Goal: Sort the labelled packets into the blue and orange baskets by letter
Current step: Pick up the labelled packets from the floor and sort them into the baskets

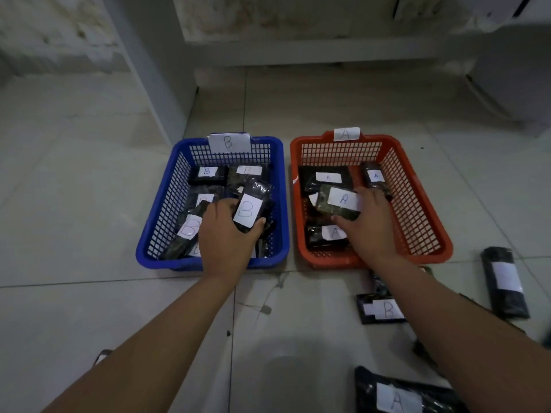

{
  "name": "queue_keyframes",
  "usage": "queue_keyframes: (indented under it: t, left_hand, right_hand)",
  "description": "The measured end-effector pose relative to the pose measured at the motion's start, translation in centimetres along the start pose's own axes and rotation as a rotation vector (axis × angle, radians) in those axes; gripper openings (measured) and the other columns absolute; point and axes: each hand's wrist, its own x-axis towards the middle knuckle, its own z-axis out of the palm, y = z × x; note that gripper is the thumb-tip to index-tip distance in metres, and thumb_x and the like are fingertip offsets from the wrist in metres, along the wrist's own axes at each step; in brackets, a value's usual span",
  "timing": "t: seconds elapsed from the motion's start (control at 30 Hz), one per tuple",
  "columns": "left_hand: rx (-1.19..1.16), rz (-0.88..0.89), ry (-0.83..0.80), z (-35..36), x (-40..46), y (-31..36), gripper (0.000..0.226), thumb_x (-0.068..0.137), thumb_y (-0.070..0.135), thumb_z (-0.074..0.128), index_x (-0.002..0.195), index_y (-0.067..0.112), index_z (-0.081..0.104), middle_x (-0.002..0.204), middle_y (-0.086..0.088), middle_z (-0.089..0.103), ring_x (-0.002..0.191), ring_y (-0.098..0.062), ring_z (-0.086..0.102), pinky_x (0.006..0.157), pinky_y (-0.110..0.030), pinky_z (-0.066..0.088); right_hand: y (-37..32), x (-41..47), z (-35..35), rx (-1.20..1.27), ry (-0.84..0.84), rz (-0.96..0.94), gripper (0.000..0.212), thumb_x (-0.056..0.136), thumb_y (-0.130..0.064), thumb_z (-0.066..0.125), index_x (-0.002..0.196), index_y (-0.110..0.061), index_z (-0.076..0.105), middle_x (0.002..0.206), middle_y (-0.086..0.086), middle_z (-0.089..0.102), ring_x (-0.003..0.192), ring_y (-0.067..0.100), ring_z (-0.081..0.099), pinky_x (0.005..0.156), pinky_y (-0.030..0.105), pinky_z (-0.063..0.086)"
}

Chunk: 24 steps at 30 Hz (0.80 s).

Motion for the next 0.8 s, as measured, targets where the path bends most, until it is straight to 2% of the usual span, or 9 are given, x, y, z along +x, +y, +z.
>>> queue_keyframes:
  t: [0.13,0.23,0.33,0.4,0.5,0.67,0.8]
  left_hand:
    - [0.076,0.066,-0.037,0.9,-0.1,-0.8,0.048,0.071,0.040,0.078,0.106,0.014,0.056,0.100,-0.003,0.055,0.095,-0.020,0.052,0.079,-0.036,0.047]
    - [0.096,0.027,-0.097,1.6,0.7,-0.8,0.050,0.071,0.039,0.077,0.110,0.015,0.057,0.106,-0.006,0.056,0.099,-0.024,0.051,0.081,-0.038,0.044]
    - [0.114,-0.033,-0.171,2.2,1.4,-1.1,0.054,0.072,0.040,0.076,0.117,0.017,0.056,0.113,-0.007,0.055,0.105,-0.026,0.049,0.085,-0.041,0.043]
    - [0.118,-0.047,-0.190,2.4,1.4,-1.3,0.056,0.073,0.040,0.076,0.119,0.018,0.054,0.116,-0.007,0.054,0.107,-0.025,0.048,0.086,-0.040,0.043]
    - [0.144,-0.063,-0.187,2.3,1.2,-1.3,0.057,0.073,0.041,0.076,0.119,0.017,0.052,0.115,-0.007,0.053,0.108,-0.026,0.047,0.085,-0.039,0.043]
    - [0.147,-0.142,-0.259,2.2,1.3,-1.3,0.056,0.075,0.044,0.074,0.117,0.015,0.051,0.118,-0.008,0.051,0.112,-0.025,0.044,0.086,-0.037,0.042]
    - [0.160,-0.161,-0.382,2.5,2.2,-1.7,0.060,0.076,0.053,0.069,0.123,0.018,0.055,0.126,-0.008,0.052,0.115,-0.028,0.047,0.092,-0.042,0.044]
  right_hand:
    - [1.6,1.1,0.4,-0.073,0.064,0.035,0.064,0.070,-0.013,0.077,0.127,-0.008,0.048,0.129,0.014,0.045,0.121,0.029,0.040,0.104,0.037,0.036]
    - [3.3,2.5,0.0,-0.350,0.084,0.000,0.060,0.077,-0.014,0.069,0.131,-0.009,0.044,0.135,0.020,0.038,0.122,0.040,0.034,0.102,0.047,0.034]
    - [5.1,3.1,-0.1,-0.466,0.062,0.089,0.049,0.082,-0.009,0.058,0.130,-0.006,0.046,0.130,0.026,0.037,0.114,0.044,0.037,0.096,0.048,0.035]
    - [6.4,3.2,0.4,-0.554,-0.064,0.162,0.041,0.086,-0.010,0.055,0.125,-0.002,0.049,0.125,0.027,0.043,0.110,0.042,0.043,0.095,0.046,0.038]
    - [7.4,3.5,1.3,-0.649,-0.358,0.223,0.032,0.088,-0.011,0.054,0.116,0.004,0.055,0.119,0.026,0.054,0.110,0.037,0.051,0.093,0.041,0.043]
    - [7.5,3.9,1.4,-0.620,-0.416,0.270,0.041,0.081,-0.014,0.065,0.119,-0.001,0.053,0.121,0.022,0.056,0.109,0.035,0.055,0.094,0.041,0.046]
    - [6.4,3.4,0.9,-0.558,-0.384,0.254,0.062,0.080,-0.036,0.067,0.133,-0.015,0.042,0.131,0.019,0.047,0.117,0.039,0.049,0.101,0.047,0.040]
